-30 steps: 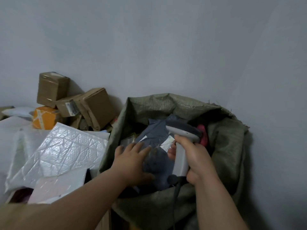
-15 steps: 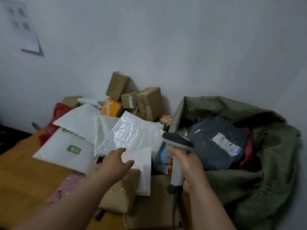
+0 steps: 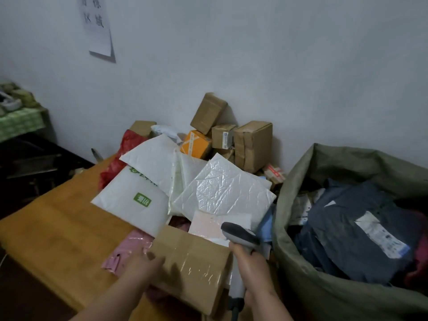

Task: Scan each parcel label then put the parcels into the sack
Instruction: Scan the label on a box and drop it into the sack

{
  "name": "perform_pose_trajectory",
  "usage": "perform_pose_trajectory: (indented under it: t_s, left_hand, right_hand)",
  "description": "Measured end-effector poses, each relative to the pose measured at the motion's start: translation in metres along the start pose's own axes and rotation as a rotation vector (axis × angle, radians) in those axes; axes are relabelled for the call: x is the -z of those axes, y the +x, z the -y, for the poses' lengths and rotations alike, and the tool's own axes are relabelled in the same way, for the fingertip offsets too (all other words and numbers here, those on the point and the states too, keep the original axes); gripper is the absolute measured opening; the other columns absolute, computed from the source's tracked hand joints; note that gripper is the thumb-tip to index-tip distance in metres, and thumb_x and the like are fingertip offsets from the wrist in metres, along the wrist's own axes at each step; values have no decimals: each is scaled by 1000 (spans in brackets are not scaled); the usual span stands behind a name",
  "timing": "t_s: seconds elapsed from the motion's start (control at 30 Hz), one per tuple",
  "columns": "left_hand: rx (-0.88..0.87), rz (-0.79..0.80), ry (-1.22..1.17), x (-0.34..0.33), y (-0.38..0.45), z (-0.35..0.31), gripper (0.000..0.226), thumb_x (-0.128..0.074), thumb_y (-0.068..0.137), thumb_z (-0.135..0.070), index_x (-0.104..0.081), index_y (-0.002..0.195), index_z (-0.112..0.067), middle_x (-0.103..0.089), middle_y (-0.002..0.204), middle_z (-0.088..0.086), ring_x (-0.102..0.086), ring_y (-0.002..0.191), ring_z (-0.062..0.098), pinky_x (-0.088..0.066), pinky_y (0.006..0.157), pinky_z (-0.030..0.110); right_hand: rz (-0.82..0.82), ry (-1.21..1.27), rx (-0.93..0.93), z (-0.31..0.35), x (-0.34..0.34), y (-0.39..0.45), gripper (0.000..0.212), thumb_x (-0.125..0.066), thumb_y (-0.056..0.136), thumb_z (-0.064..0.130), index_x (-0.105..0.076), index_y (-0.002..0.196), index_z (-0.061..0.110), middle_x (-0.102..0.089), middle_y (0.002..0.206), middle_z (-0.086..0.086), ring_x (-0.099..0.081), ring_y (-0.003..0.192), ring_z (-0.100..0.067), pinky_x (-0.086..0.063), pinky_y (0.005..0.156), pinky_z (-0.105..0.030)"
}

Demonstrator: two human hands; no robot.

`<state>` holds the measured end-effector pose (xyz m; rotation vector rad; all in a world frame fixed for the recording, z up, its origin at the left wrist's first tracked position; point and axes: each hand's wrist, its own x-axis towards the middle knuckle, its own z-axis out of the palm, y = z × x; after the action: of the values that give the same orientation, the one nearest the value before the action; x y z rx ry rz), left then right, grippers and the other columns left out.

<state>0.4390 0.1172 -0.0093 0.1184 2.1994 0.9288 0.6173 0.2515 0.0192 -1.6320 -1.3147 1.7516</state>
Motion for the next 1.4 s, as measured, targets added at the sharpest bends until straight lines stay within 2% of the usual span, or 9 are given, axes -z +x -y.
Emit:
perform_pose_trajectory:
  t_s: [0.13,0.3,0.57,0.77,0.93,1.1,1.23,1.3,1.4]
  left_hand:
    - [31,44,-49,-6,12,3,33,-68,93,-21,-58,117,-1,-64,103,16,-61,98,33,-53,94,47]
    - [115,-2,-69,-1,22,2,57,-62,95,-40,-52,136,-1,-56,132,23,-53,120,37,-45,105,47]
    - [12,16,-311,28,9,-46,55,-55,97,-49,-57,129,-5,-59,124,18,-54,116,37,-44,104,48]
    - [-71,103,-485,61,-7,-81,52,-55,93,-58,-56,114,-11,-55,124,14,-55,107,35,-46,102,55]
    - [-5,248,-697,83,-15,-89,86,-62,81,-69,-40,143,-14,-41,147,16,-43,129,47,-49,93,66]
    - [159,401,-974,89,-30,-93,97,-59,62,-88,-37,134,-27,-49,99,14,-51,94,56,-44,80,78]
    - [155,731,-1019,84,-36,-88,105,-77,51,-77,-57,115,3,-63,114,30,-63,95,57,-51,75,72]
    - [13,820,-963,81,-42,-84,65,-81,64,-54,-73,96,2,-72,100,28,-71,83,48,-58,68,59]
    - [-202,759,-843,82,-44,-78,59,-85,64,-23,-65,117,-7,-72,103,27,-73,88,43,-59,67,51]
  right_hand:
    - [123,22,-88,-6,-11,19,42,-80,78,33,-71,108,6,-77,97,-12,-72,91,-32,-58,91,-50]
    - [157,47,-65,1,-8,27,47,-81,72,37,-72,111,13,-77,100,-11,-72,94,-31,-58,92,-49]
    - [270,194,92,55,8,-2,44,-82,74,27,-74,113,9,-78,100,-16,-73,97,-36,-55,96,-52]
    - [341,355,256,81,-1,-51,62,-85,58,34,-73,115,12,-78,103,-15,-76,91,-31,-61,71,-42]
    - [332,366,340,78,-32,-92,61,-85,60,34,-72,117,16,-78,100,-10,-76,89,-27,-61,75,-44]
    - [321,391,413,58,-59,-123,67,-90,54,35,-75,116,14,-78,106,-9,-75,95,-24,-62,79,-44]
    - [337,269,477,45,-81,-138,71,-96,46,43,-77,110,18,-78,107,-4,-73,101,-19,-60,82,-33]
    - [310,203,524,43,-92,-142,72,-91,47,44,-76,114,23,-78,108,1,-71,106,-18,-59,92,-40]
    - [302,205,537,45,-92,-141,67,-90,51,43,-76,113,25,-78,109,2,-72,106,-16,-57,97,-44]
